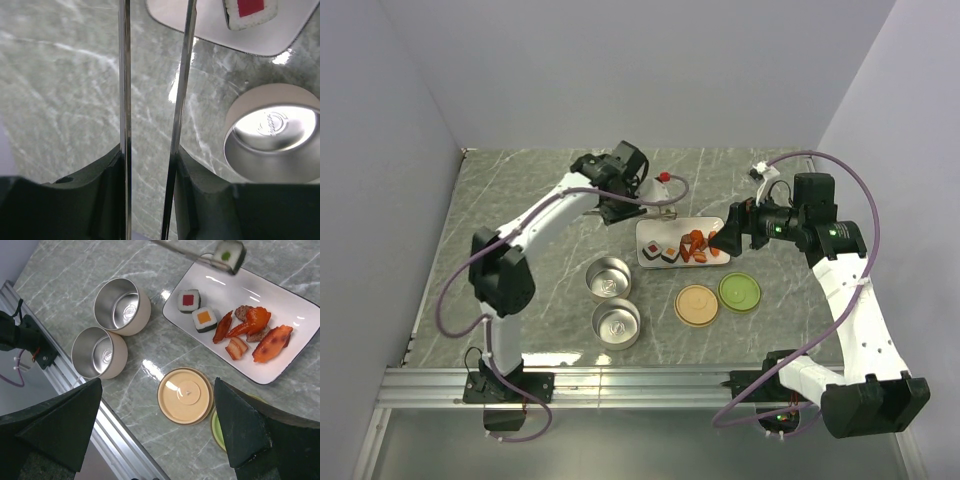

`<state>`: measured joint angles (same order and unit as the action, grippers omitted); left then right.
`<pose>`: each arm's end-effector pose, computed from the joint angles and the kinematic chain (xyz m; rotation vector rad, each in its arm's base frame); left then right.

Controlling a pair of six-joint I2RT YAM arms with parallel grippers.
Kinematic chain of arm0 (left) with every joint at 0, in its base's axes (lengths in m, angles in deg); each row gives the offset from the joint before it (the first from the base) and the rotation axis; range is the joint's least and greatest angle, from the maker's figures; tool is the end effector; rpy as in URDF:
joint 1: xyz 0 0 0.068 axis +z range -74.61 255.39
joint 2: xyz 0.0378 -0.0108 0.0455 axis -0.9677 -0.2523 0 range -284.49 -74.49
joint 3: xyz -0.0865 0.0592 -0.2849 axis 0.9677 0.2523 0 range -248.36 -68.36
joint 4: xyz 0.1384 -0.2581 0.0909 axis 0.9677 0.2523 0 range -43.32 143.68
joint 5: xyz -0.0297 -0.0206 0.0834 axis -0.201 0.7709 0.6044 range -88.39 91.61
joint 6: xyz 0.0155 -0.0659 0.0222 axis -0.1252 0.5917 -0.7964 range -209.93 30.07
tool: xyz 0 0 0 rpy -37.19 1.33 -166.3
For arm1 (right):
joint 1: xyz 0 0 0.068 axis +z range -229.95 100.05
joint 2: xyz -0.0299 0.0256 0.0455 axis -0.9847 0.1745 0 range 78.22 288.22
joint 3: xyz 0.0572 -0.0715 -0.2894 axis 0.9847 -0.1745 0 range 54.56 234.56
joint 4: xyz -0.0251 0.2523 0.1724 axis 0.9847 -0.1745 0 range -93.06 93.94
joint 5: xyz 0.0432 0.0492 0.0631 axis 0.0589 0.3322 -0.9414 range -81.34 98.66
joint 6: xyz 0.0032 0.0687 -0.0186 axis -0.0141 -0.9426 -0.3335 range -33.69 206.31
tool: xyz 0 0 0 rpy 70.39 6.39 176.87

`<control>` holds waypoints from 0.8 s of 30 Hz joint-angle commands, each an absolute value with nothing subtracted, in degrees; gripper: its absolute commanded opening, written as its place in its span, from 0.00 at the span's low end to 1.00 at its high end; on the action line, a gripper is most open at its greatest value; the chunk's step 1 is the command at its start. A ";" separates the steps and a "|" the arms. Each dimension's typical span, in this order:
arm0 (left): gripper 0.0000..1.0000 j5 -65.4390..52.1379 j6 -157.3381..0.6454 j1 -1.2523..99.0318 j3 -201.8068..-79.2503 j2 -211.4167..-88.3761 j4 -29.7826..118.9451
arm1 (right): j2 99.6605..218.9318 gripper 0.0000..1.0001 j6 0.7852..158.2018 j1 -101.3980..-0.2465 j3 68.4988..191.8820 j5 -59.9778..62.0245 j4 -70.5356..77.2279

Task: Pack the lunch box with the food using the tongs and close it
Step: Pick up the food using the clamp, then place the food into the lunch box

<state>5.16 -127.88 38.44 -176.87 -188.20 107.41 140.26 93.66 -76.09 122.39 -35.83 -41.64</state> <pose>0.3937 -0.2916 0.2965 1.6402 2.1707 0.0893 0.2522 0.0581 0.3897 -0.6107 2.0676 0.8355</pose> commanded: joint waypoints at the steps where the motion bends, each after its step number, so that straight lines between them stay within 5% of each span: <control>1: 0.25 3.90 -125.26 38.48 -176.21 -178.21 106.98 | 140.27 1.00 94.92 -76.61 125.04 -35.64 -42.11; 17: 0.22 -1.99 -117.44 39.97 -149.05 -148.34 107.59 | 142.37 1.00 97.64 -76.43 126.89 -38.09 -47.73; 24: 0.19 -2.70 -115.94 41.29 -143.78 -145.77 112.52 | 143.17 1.00 98.17 -76.52 127.42 -40.11 -48.35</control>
<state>-1.07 -117.78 40.63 -145.68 -147.42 111.72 143.27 97.18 -76.11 124.42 -37.90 -47.98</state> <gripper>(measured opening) 0.405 0.996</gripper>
